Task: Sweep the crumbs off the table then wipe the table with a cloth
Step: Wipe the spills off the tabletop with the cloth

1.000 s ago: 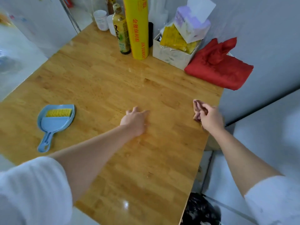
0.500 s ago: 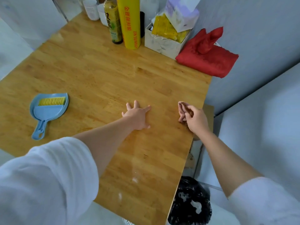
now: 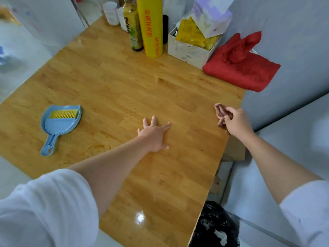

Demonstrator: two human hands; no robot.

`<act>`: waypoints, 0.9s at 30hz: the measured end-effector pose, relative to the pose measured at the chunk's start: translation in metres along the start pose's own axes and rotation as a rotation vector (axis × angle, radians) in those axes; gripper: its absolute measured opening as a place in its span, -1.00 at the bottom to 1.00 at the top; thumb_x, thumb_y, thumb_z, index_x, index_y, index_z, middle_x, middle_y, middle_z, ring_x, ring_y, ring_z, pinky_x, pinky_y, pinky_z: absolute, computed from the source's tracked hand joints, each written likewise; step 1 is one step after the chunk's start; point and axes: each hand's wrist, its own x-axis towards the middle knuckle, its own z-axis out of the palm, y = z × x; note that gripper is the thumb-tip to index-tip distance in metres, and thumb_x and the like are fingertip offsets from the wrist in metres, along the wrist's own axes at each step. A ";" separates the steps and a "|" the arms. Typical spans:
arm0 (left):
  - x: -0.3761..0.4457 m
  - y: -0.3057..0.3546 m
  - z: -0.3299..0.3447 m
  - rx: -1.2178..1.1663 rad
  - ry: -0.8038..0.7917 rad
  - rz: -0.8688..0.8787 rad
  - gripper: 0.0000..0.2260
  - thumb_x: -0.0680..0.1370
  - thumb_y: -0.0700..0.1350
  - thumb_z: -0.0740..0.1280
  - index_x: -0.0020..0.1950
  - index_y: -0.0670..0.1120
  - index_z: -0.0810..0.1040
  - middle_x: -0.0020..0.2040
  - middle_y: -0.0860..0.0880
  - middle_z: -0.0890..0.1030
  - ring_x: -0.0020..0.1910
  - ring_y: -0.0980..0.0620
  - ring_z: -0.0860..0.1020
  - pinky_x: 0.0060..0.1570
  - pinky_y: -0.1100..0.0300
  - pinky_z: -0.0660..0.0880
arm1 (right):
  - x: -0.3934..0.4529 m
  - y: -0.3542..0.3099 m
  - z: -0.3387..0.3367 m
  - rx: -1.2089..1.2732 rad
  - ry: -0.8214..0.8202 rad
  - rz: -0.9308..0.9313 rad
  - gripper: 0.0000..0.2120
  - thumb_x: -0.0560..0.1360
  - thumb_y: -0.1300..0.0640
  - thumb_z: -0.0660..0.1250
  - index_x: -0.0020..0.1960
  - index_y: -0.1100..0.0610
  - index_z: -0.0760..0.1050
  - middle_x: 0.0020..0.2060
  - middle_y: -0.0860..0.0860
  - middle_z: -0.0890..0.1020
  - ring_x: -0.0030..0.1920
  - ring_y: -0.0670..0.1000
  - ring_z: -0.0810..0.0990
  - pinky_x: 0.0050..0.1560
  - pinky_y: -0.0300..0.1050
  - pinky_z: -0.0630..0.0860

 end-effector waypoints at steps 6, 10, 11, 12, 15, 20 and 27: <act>-0.009 0.002 -0.006 0.006 0.005 -0.003 -0.16 0.52 0.19 0.42 0.60 0.32 -0.09 0.63 -0.11 -0.26 0.58 -0.35 -0.22 0.48 -0.36 0.09 | -0.131 -0.044 0.055 0.087 -0.526 -0.562 -0.69 0.58 0.10 0.33 0.28 -0.18 0.50 0.10 -0.26 0.44 -0.08 -0.16 0.59 -0.10 -0.23 0.54; -0.011 0.003 -0.004 0.004 0.012 0.000 -0.17 0.52 0.19 0.41 0.60 0.32 -0.09 0.63 -0.09 -0.26 0.58 -0.33 -0.22 0.49 -0.33 0.09 | -0.121 -0.018 0.034 0.024 -0.635 -0.675 -0.59 0.57 0.15 0.29 0.14 -0.40 0.46 0.23 -0.22 0.48 -0.07 -0.21 0.61 -0.12 -0.24 0.58; -0.009 0.002 -0.005 0.004 0.021 0.004 -0.16 0.52 0.20 0.42 0.60 0.32 -0.09 0.63 -0.08 -0.25 0.59 -0.32 -0.22 0.50 -0.32 0.09 | -0.085 -0.015 0.024 0.057 -0.498 -0.539 -0.58 0.59 0.17 0.29 0.14 -0.40 0.47 0.23 -0.14 0.50 -0.15 -0.16 0.65 -0.20 -0.23 0.60; -0.006 0.001 -0.005 0.000 0.028 0.004 -0.16 0.51 0.21 0.42 0.60 0.33 -0.09 0.63 -0.07 -0.25 0.59 -0.31 -0.22 0.50 -0.32 0.10 | -0.048 -0.016 0.012 0.053 -0.331 -0.361 -0.63 0.61 0.17 0.28 0.18 -0.32 0.49 0.21 -0.03 0.54 -0.22 -0.10 0.65 -0.28 -0.21 0.58; -0.004 -0.003 0.001 0.012 0.046 0.004 -0.13 0.49 0.23 0.43 0.60 0.31 -0.10 0.64 -0.06 -0.23 0.59 -0.31 -0.19 0.48 -0.28 0.19 | 0.006 -0.037 0.012 -0.045 -0.059 0.000 -0.70 0.64 0.12 0.23 0.34 -0.08 0.50 0.16 0.13 0.57 -0.18 0.06 0.63 -0.29 -0.06 0.57; -0.017 -0.030 0.001 -0.032 0.105 0.092 -0.29 0.58 0.09 0.36 0.63 0.17 0.05 0.65 -0.08 -0.04 0.61 -0.22 -0.05 0.52 -0.12 0.18 | -0.116 -0.083 0.070 0.041 -0.483 -0.474 -0.61 0.53 0.11 0.25 0.27 -0.27 0.50 0.19 -0.20 0.45 -0.08 -0.16 0.62 -0.02 -0.15 0.61; -0.078 -0.137 0.032 -0.098 0.154 -0.201 -0.23 0.51 0.14 0.45 0.59 0.31 0.07 0.63 -0.04 0.08 0.57 -0.26 0.12 0.41 -0.19 0.33 | -0.070 -0.080 0.045 0.110 -0.454 -0.412 -0.71 0.63 0.23 0.26 0.23 -0.09 0.56 0.19 -0.01 0.60 -0.21 -0.09 0.67 -0.20 -0.20 0.57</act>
